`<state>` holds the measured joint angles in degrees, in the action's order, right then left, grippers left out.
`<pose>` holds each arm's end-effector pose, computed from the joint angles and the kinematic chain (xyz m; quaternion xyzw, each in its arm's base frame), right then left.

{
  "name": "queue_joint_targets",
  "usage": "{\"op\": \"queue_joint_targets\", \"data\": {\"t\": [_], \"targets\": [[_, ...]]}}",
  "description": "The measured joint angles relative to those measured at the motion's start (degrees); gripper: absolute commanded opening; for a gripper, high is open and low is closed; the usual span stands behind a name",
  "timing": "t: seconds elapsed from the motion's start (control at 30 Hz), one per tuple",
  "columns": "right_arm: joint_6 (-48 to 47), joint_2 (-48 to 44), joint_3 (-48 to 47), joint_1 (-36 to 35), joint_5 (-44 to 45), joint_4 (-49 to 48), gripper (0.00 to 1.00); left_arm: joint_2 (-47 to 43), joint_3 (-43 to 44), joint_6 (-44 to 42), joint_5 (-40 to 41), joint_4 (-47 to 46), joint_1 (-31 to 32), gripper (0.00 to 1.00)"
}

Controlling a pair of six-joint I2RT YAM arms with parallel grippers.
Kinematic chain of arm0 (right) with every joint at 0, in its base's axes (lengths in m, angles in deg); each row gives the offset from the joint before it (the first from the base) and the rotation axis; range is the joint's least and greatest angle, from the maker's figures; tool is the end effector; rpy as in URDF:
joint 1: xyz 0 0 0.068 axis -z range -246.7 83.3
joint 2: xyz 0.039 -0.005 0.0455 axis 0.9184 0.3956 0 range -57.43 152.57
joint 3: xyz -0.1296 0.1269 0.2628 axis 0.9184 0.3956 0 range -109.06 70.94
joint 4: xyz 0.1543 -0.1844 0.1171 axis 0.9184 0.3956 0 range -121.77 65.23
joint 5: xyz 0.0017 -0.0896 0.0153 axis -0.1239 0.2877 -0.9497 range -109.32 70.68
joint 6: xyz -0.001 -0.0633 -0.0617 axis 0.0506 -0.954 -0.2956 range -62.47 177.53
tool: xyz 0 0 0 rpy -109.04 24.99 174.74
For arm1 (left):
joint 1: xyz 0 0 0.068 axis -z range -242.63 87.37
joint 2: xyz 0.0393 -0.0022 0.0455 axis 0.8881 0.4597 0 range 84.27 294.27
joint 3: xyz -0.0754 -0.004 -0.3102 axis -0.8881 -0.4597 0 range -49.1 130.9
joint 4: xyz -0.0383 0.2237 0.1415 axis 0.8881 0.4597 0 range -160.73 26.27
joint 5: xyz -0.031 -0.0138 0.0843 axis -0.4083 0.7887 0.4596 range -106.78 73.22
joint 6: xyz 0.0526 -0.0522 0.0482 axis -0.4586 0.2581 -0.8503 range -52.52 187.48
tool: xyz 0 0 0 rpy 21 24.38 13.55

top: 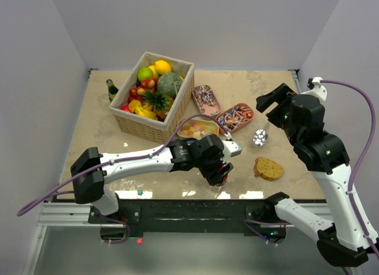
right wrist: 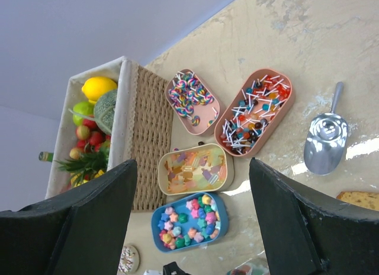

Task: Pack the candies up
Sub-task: Close the bottle lid on the packing bottle.

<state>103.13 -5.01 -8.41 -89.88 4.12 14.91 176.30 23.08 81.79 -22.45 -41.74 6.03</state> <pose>0.1634 0.0359 0.4787 0.2703 0.7628 0.1812 0.5588 0.1340 -0.3642 0.2816 0.4426 0.8238 -0.2673 0.2323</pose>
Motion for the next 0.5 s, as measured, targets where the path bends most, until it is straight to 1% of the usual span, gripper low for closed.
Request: {"op": "queue_joint_targets", "data": {"t": [0.17, 0.27, 0.3, 0.37, 0.4, 0.5], "targets": [[0.00, 0.02, 0.13, 0.00, -0.02, 0.00, 0.80, 0.02, -0.07, -0.04, 0.04, 0.00, 0.04, 0.57], [0.00, 0.02, 0.22, 0.00, -0.02, 0.00, 0.81, 0.02, -0.07, -0.04, 0.13, -0.02, 0.04, 0.63], [0.00, 0.02, 0.22, 0.00, -0.02, 0.00, 0.82, 0.02, -0.07, -0.02, 0.15, -0.02, 0.04, 0.68], [-0.02, 0.02, 0.33, 0.00, -0.04, 0.00, 0.85, 0.02, -0.07, -0.02, 0.17, -0.02, 0.04, 0.73], [-0.04, 0.00, 0.44, 0.00, -0.07, 0.02, 0.86, 0.02, -0.07, 0.00, 0.20, -0.04, 0.04, 0.78], [-0.13, -0.17, 1.22, 0.00, -0.24, 0.07, 0.89, 0.02, -0.07, -0.07, 0.15, -0.15, 0.04, 0.83]]}}
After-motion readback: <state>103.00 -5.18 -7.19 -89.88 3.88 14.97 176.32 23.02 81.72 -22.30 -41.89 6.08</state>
